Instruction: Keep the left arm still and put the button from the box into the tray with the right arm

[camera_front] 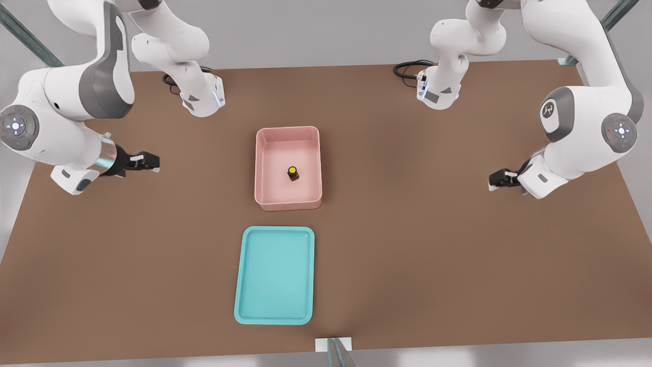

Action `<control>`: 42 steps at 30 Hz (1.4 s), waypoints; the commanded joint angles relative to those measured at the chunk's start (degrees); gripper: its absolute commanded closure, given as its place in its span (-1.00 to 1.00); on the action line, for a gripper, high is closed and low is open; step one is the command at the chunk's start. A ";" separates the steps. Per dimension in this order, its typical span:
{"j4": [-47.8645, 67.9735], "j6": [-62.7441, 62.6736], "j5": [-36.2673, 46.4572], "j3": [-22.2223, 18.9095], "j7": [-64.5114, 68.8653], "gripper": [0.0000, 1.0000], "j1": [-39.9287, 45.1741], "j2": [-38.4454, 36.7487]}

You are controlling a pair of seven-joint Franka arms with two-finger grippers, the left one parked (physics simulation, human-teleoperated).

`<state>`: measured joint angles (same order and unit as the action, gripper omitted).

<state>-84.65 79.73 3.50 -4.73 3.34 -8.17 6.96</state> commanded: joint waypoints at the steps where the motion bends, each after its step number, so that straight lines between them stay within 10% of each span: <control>1: 0.01 2.71 0.19 -0.02 1.67 -1.00 0.44 0.07; 14: -13.34 19.40 7.22 2.70 -25.58 -1.00 -22.50 4.82; 42: -27.06 42.35 12.32 4.20 -39.91 -1.00 -31.73 14.84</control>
<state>-111.62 119.86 14.93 -0.56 -27.57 -39.70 21.55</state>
